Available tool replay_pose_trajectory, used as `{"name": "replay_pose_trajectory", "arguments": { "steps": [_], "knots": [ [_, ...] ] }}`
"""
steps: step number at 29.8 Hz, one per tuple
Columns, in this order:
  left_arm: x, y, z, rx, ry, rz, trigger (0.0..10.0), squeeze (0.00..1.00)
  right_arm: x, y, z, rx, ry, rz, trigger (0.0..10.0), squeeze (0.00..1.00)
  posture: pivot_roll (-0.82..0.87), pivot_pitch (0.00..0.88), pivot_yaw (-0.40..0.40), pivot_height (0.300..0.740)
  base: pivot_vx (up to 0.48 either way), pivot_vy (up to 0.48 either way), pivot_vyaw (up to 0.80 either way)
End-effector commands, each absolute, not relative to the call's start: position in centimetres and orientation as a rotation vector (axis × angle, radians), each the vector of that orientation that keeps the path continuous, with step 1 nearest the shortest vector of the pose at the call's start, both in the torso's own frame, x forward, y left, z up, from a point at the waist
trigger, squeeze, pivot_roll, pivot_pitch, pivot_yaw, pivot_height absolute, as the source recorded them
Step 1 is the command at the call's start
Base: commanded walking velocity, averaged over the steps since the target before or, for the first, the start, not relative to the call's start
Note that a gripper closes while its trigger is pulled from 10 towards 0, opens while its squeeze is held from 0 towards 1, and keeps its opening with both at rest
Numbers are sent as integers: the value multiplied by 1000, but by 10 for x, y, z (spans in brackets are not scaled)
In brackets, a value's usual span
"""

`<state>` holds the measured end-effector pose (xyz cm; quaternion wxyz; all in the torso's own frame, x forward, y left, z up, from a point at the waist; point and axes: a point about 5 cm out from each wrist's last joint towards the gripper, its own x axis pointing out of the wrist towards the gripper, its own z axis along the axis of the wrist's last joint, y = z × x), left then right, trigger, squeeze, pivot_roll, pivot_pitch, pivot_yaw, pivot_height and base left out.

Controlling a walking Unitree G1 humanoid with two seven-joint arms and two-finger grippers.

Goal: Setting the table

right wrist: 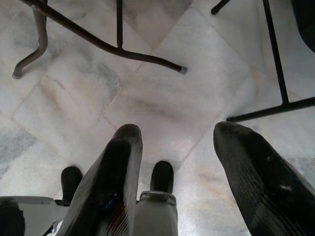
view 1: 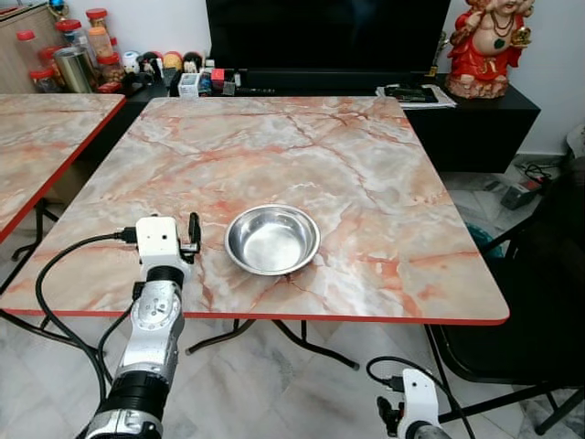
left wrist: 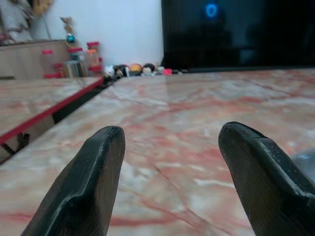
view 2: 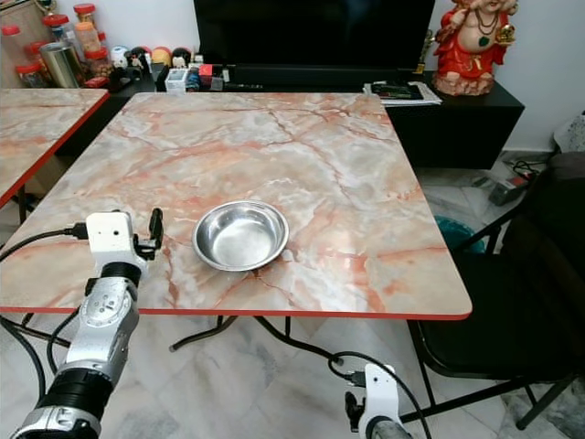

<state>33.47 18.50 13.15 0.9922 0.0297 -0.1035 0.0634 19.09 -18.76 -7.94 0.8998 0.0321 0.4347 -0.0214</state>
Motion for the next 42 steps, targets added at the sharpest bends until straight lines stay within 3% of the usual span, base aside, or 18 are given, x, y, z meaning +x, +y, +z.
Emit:
{"name": "replay_pose_trajectory", "arguments": {
  "steps": [1, 42],
  "knots": [
    [335, 190, 130, 62, -202, 141, 10000, 0, 192, -184, -79, 83, 889, -47, 10000, 0, -5, 0, -19, 740, 0, 480, 0],
    [337, 181, 129, 46, -204, 109, 10000, 0, 192, -180, -80, 72, 901, -32, 10000, 0, 16, 0, -8, 740, 0, 480, -20]
  ]
}}
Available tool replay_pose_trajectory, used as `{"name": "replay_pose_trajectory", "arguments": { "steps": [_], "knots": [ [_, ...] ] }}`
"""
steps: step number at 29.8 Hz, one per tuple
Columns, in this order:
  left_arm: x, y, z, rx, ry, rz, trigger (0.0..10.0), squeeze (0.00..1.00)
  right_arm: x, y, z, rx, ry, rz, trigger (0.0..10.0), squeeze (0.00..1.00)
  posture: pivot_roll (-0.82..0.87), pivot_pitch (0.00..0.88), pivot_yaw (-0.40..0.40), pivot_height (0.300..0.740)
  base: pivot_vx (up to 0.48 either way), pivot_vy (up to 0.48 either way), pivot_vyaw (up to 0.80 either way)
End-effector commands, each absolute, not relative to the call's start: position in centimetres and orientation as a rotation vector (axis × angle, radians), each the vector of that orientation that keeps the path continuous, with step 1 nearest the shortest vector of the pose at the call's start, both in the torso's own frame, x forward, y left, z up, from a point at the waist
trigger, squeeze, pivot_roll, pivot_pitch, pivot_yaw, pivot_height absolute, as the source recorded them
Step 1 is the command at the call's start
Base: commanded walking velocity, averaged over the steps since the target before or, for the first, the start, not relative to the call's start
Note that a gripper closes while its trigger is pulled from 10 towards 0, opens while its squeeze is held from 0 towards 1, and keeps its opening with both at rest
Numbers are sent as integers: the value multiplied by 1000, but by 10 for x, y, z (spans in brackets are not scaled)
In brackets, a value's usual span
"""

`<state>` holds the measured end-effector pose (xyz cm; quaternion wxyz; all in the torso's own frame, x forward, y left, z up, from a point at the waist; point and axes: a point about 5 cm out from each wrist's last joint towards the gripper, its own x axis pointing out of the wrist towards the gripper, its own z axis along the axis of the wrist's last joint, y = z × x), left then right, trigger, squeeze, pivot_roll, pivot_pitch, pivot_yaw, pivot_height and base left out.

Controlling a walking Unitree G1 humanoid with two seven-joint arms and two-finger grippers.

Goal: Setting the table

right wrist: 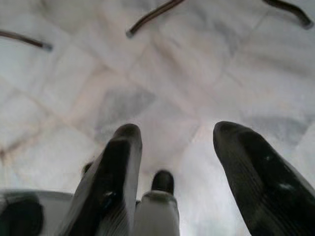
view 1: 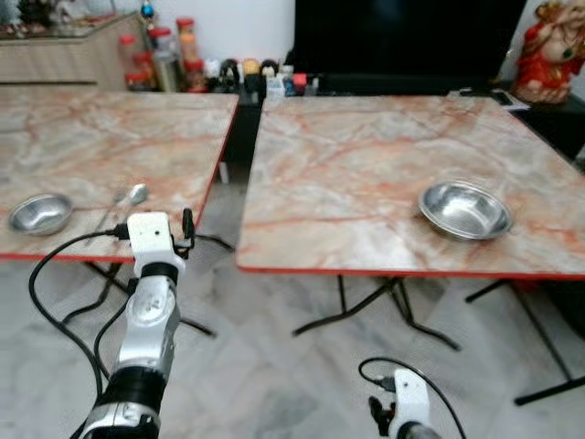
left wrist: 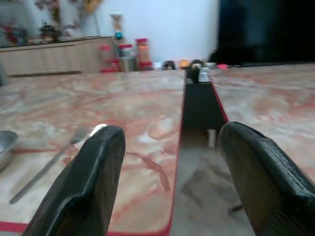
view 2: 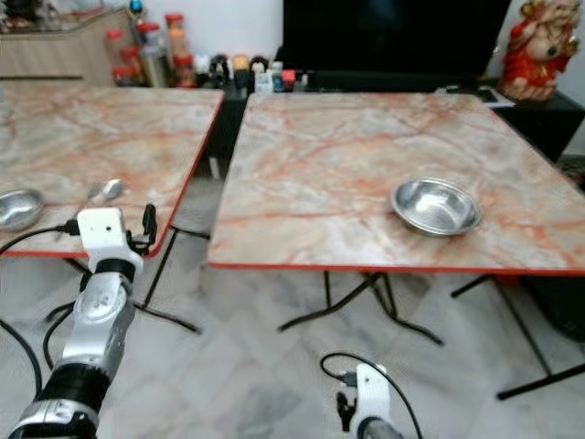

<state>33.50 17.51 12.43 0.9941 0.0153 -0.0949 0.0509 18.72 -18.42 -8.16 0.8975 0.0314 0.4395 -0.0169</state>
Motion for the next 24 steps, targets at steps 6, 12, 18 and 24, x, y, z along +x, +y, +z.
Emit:
{"name": "replay_pose_trajectory", "arguments": {
  "steps": [6, 12, 18, 24],
  "knots": [
    [338, 181, 130, 48, -204, 109, 10000, 0, 192, -179, -80, 66, 903, -32, 10000, 0, 17, 0, -10, 740, 0, 480, -667],
    [339, 182, 132, 48, -208, 114, 10000, 0, 193, -178, -79, 61, 896, -26, 10000, 0, 17, 0, -10, 740, 0, 480, 0],
    [339, 183, 133, 51, -209, 116, 10000, 0, 195, -179, -79, 69, 889, -49, 10000, 0, 22, 0, -6, 740, 0, 480, 0],
    [339, 184, 133, 51, -207, 124, 10000, 0, 193, -180, -79, 74, 891, -59, 10000, 0, 22, 0, -8, 740, 0, 480, 0]
  ]
}}
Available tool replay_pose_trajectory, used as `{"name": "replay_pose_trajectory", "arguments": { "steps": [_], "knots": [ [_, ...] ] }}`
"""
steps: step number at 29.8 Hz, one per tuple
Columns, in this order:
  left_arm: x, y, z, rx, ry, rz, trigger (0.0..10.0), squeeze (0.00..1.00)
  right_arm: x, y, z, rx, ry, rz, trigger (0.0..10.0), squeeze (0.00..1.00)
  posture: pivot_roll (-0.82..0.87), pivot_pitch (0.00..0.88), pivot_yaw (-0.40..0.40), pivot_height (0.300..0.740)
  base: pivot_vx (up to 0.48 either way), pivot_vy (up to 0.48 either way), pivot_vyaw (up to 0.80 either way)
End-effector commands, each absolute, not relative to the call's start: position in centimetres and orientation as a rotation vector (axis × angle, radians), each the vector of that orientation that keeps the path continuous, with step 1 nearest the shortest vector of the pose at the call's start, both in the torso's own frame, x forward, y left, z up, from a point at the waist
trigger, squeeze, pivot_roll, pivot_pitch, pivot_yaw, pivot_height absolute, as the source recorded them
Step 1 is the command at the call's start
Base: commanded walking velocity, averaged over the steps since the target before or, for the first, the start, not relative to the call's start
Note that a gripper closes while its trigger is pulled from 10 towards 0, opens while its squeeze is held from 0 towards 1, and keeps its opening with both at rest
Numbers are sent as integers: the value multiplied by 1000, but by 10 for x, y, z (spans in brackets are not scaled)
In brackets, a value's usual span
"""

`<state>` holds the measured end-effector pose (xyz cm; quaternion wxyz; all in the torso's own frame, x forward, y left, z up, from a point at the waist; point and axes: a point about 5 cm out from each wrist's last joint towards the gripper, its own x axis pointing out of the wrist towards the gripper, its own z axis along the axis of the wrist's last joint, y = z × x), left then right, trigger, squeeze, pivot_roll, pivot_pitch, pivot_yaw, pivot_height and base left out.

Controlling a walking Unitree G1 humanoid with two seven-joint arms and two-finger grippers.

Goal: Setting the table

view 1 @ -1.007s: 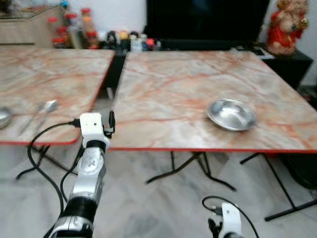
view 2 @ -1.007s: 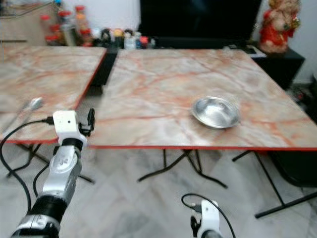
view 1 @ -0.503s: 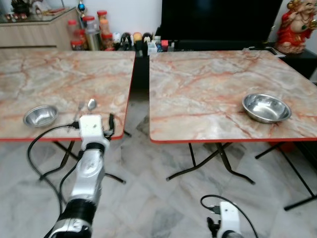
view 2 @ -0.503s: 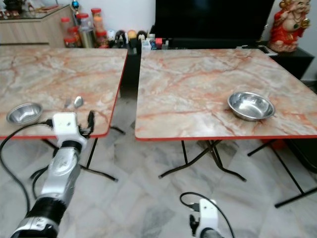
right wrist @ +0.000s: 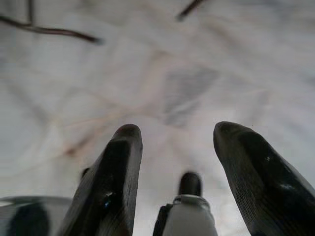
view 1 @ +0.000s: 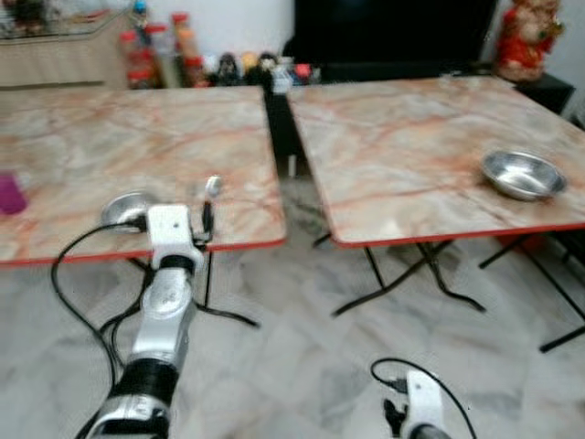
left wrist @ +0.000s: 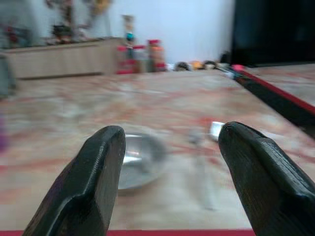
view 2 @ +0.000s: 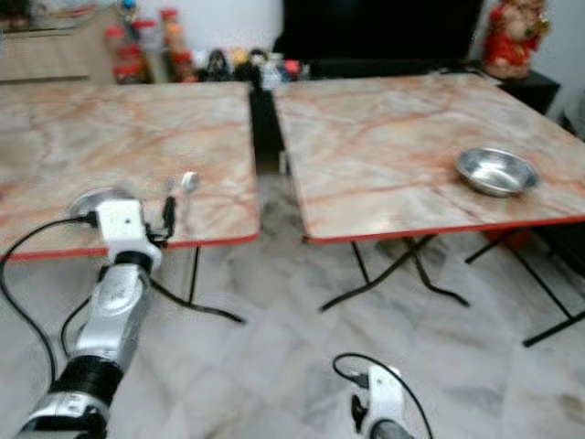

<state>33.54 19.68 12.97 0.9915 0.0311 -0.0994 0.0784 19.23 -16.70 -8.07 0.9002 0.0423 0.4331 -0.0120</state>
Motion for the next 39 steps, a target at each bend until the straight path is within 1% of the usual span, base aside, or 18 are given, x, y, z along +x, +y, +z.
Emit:
{"name": "replay_pose_trajectory", "arguments": {
  "steps": [1, 8, 22, 27, 30, 33, 36, 38, 39],
  "knots": [
    [339, 184, 132, 51, -206, 124, 10000, 0, 193, -180, -79, 73, 891, -59, 10000, 0, 22, 0, -8, 740, 0, 480, 0],
    [339, 182, 133, 47, -207, 123, 10000, 0, 194, -182, -79, 78, 887, -71, 10000, 0, 16, 0, -9, 740, 0, 433, 0],
    [340, 181, 137, 19, -231, 101, 10000, 0, 195, -179, -78, 81, 887, -55, 10000, 0, 26, 0, -10, 740, 0, 0, 0],
    [340, 181, 134, 22, -205, 101, 10000, 0, 194, -180, -79, 76, 892, -53, 10000, 0, 30, 0, -13, 740, 0, 0, 0],
    [335, 191, 109, 69, -91, 94, 10000, 0, 193, -179, -80, 73, 895, -49, 10000, 0, 29, 0, -4, 740, 0, 0, 0],
    [328, 198, 95, 87, -30, 91, 10000, 0, 192, -178, -80, 73, 896, -49, 10000, 0, 28, 0, 2, 740, 0, 0, 0],
    [317, 209, 71, 141, 70, 84, 10000, 0, 192, -177, -80, 79, 895, -53, 10000, 0, 27, 0, 6, 740, 0, 0, 0],
    [306, 223, 49, 166, 184, 130, 10000, 0, 192, -176, -80, 75, 893, -55, 10000, 0, 29, 0, 12, 740, 146, 0, 0],
    [304, 225, 46, 178, 202, 138, 10000, 0, 192, -176, -80, 74, 893, -54, 10000, 0, 30, 0, 15, 740, 307, 0, 0]
  ]
}}
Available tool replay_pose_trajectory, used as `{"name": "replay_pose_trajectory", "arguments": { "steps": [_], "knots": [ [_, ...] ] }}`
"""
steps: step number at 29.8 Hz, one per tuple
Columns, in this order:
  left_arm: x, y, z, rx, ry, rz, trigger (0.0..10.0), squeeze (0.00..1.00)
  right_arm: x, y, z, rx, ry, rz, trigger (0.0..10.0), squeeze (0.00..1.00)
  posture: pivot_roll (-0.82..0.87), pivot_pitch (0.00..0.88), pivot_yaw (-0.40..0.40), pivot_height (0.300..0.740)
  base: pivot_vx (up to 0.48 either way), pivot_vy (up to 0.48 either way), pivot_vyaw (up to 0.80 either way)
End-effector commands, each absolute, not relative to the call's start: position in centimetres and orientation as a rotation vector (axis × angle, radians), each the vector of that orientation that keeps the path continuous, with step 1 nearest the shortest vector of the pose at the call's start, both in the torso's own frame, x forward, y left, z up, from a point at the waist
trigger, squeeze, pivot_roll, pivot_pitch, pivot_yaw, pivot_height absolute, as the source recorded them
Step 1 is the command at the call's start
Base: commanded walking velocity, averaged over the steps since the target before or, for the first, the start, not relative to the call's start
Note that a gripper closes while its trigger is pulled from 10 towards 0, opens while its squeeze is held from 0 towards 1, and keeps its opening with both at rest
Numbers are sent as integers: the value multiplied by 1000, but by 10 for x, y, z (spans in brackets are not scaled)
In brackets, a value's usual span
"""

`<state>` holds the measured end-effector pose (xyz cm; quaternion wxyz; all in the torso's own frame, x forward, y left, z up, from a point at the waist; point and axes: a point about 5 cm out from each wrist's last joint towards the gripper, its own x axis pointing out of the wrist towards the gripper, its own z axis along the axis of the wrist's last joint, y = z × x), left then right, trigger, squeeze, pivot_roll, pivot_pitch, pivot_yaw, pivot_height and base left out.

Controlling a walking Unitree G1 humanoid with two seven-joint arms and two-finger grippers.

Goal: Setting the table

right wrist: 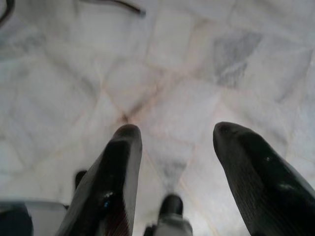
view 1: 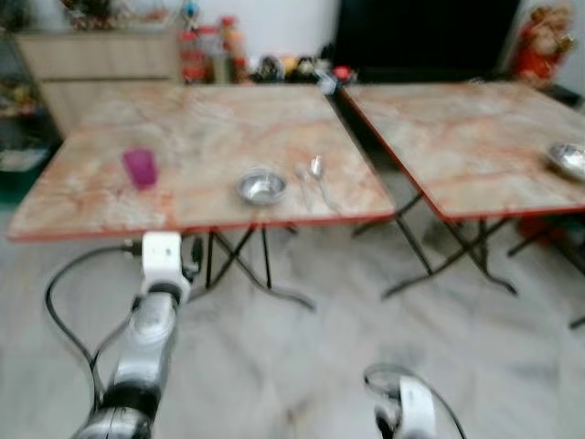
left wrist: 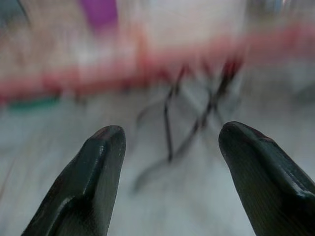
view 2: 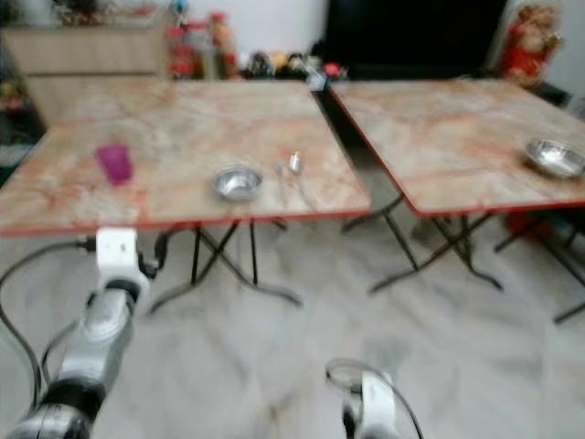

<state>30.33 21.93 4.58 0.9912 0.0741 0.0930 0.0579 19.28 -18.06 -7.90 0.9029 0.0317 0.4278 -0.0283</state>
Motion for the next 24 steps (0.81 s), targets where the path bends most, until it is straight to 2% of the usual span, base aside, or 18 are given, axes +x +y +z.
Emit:
{"name": "replay_pose_trajectory", "arguments": {
  "steps": [1, 9, 14, 15, 17, 24],
  "knots": [
    [299, 227, 40, 160, 222, 129, 10000, 0, 191, -176, -80, 67, 895, -51, 10000, 0, 31, 0, 14, 740, 326, 0, 0],
    [266, 231, -9, 196, 475, 107, 10000, 0, 192, -174, -81, 75, 897, -50, 10000, 0, 37, 0, 6, 740, 379, 0, 0],
    [263, 230, -13, 183, 494, 112, 10000, 0, 192, -174, -81, 85, 897, -57, 10000, 0, 37, 0, 4, 740, 382, 0, 0],
    [248, 228, -29, 174, 589, 106, 10000, 0, 191, -175, -81, 73, 902, -47, 10000, 0, 39, 0, -1, 740, 382, 0, 0],
    [236, 227, -40, 164, 660, 108, 10000, 0, 191, -175, -81, 62, 903, -40, 10000, 0, 39, 0, -1, 740, 384, 0, 0],
    [205, 227, -62, 115, 798, 153, 10000, 0, 193, -175, -80, 59, 895, -42, 10000, 0, 26, 0, -1, 740, 383, 0, 61]
  ]
}}
